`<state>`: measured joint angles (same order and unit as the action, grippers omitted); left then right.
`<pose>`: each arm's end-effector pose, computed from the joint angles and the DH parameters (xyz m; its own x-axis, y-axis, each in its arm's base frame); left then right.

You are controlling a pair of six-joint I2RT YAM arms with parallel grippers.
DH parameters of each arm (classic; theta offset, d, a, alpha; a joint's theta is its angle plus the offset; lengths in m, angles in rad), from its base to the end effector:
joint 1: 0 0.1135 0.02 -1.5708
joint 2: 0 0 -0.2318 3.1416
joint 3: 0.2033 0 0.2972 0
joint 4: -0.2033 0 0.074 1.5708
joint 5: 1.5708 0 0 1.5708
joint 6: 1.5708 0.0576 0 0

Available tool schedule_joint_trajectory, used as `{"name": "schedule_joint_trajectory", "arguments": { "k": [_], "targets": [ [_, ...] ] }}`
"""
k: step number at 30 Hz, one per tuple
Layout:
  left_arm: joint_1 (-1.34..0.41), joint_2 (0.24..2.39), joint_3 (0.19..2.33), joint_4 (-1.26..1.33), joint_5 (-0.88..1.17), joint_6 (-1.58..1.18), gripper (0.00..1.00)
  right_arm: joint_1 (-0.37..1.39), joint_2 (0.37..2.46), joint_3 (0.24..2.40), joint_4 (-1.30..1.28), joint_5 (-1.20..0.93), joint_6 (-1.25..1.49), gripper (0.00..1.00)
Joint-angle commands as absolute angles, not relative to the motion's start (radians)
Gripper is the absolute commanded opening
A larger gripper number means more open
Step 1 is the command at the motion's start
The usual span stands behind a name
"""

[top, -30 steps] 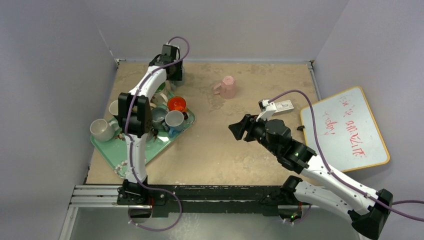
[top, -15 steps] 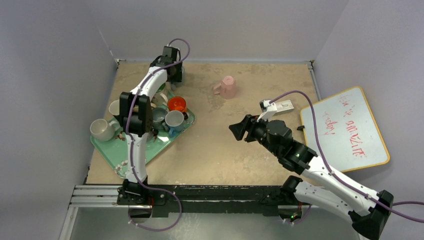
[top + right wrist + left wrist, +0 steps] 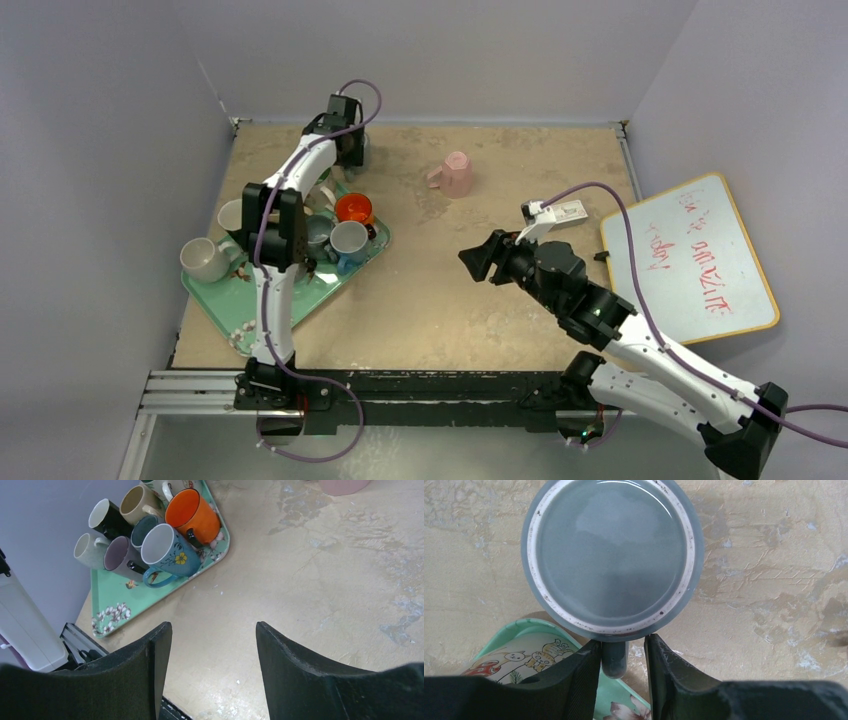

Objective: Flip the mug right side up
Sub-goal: Turn over the cup at the center of the board.

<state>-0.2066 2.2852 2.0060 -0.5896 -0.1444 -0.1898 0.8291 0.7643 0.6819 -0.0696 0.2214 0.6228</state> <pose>0.5427 -0.1053 0.1661 -0.7550 -0.0325 -0.6549 -0.0309 0.9994 -0.0139 0.1960 0.1952 0.2900 -0.4171 0.3871 -0.8223 -0.4055 0.7304 0.5496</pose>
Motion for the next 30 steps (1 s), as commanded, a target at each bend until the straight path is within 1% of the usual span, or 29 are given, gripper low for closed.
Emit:
{"name": "schedule_joint_trajectory", "arguments": {
  "k": [1,6,10,14,21,30],
  "targets": [
    [-0.198,2.315,2.043,-0.580,-0.137,-0.199,0.34,0.831,0.756,0.672,-0.056,0.230,0.636,0.65],
    [-0.198,2.346,2.087,-0.606,-0.129,-0.231,0.26,0.831,0.751,0.671,-0.064,0.227,0.644,0.65],
    [-0.201,2.353,2.110,-0.630,-0.100,-0.252,0.11,0.831,0.739,0.670,-0.073,0.234,0.647,0.65],
    [-0.201,2.294,2.074,-0.624,-0.060,-0.292,0.00,0.830,0.732,0.658,-0.085,0.234,0.673,0.65],
    [-0.201,2.125,1.862,-0.514,-0.024,-0.405,0.00,0.831,0.717,0.639,-0.116,0.239,0.733,0.65],
    [-0.212,2.010,1.726,-0.408,0.111,-0.518,0.00,0.831,0.676,0.634,-0.146,0.251,0.768,0.65]
  ]
}}
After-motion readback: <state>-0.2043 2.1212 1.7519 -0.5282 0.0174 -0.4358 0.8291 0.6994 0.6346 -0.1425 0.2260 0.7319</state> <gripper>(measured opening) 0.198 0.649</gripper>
